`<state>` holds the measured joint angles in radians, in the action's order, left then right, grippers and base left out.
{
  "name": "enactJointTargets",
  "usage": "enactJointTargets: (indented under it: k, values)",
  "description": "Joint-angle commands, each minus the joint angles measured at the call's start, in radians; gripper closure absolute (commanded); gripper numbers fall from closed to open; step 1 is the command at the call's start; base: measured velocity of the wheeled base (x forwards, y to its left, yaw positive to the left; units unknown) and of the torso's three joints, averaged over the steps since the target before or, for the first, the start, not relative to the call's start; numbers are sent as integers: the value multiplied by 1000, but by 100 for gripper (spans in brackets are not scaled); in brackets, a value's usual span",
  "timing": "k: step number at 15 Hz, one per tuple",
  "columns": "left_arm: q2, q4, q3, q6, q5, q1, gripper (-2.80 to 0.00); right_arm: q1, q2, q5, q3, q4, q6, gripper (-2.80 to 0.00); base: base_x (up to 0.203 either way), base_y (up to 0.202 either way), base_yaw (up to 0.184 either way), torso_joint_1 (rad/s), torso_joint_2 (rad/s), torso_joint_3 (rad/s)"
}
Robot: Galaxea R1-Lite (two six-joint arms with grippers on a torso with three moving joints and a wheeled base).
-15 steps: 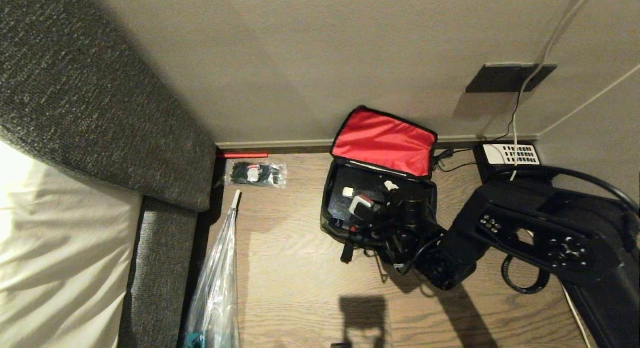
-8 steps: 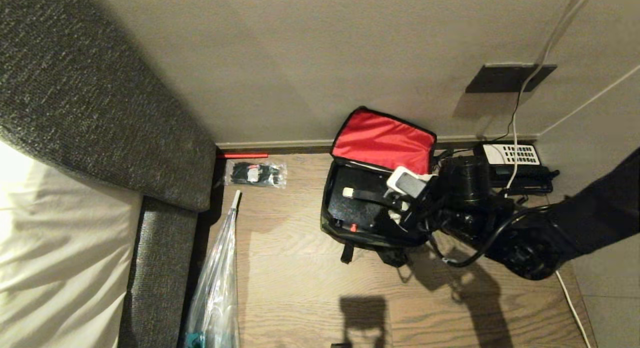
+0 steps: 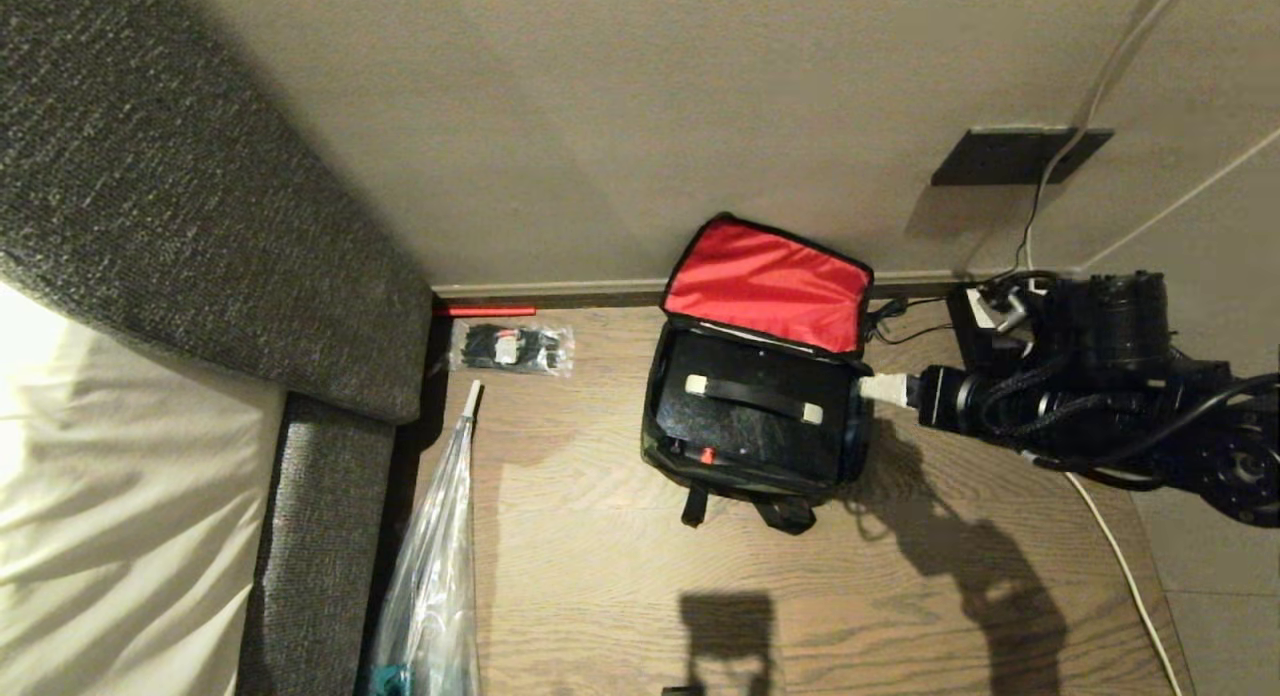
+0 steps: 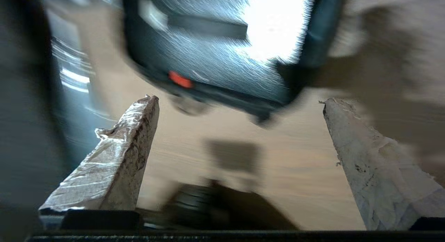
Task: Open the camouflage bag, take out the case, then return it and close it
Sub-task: Close the top of the storage box
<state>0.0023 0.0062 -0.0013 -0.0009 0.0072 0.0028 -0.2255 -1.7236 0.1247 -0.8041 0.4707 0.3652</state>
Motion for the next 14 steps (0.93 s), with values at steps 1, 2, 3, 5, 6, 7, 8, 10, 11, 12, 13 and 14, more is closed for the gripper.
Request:
enactJointTargets:
  k: [1, 2, 3, 5, 6, 7, 8, 10, 11, 12, 13, 14]
  values:
    - [-4, 0, 1, -1, 0, 0, 0, 51, -23, 169, -39, 28, 220, -280, 0, 0, 0, 0, 0, 0]
    - [-4, 0, 1, -1, 0, 0, 0, 65, -36, 214, -54, 45, 300, -280, 0, 0, 0, 0, 0, 0]
    - [-4, 0, 0, -1, 0, 0, 0, 82, -71, 226, -72, 48, 399, -280, 0, 0, 0, 0, 0, 0]
    - [-4, 0, 0, 0, 0, 0, 0, 116, -139, 234, -127, 50, 480, -280, 0, 0, 0, 0, 0, 0]
    - [-4, 0, 1, -1, 0, 0, 0, 131, -168, 235, -160, 52, 494, -280, 0, 0, 0, 0, 0, 0]
    - [-4, 0, 0, 1, 0, 0, 0, 137, -187, 235, -191, 59, 503, -280, 0, 0, 0, 0, 0, 0]
    - [-4, 0, 1, -1, 0, 0, 0, 139, -201, 235, -225, 62, 508, -280, 0, 0, 0, 0, 0, 0]
    - [-4, 0, 1, -1, 0, 0, 0, 147, -231, 232, -251, 86, 464, -280, 0, 0, 0, 0, 0, 0]
    - [-4, 0, 0, -1, 0, 0, 0, 159, -240, 233, -245, 101, 456, -280, 0, 0, 0, 0, 0, 0]
    - [-4, 0, 0, 0, 0, 0, 0, 174, -242, 234, -245, 109, 457, -280, 0, 0, 0, 0, 0, 0]
    - [-4, 0, 0, 0, 0, 0, 0, 181, -244, 234, -248, 124, 455, -280, 0, 0, 0, 0, 0, 0]
    - [-4, 0, 0, -1, 0, 0, 0, 184, -244, 236, -245, 132, 455, -280, 0, 0, 0, 0, 0, 0]
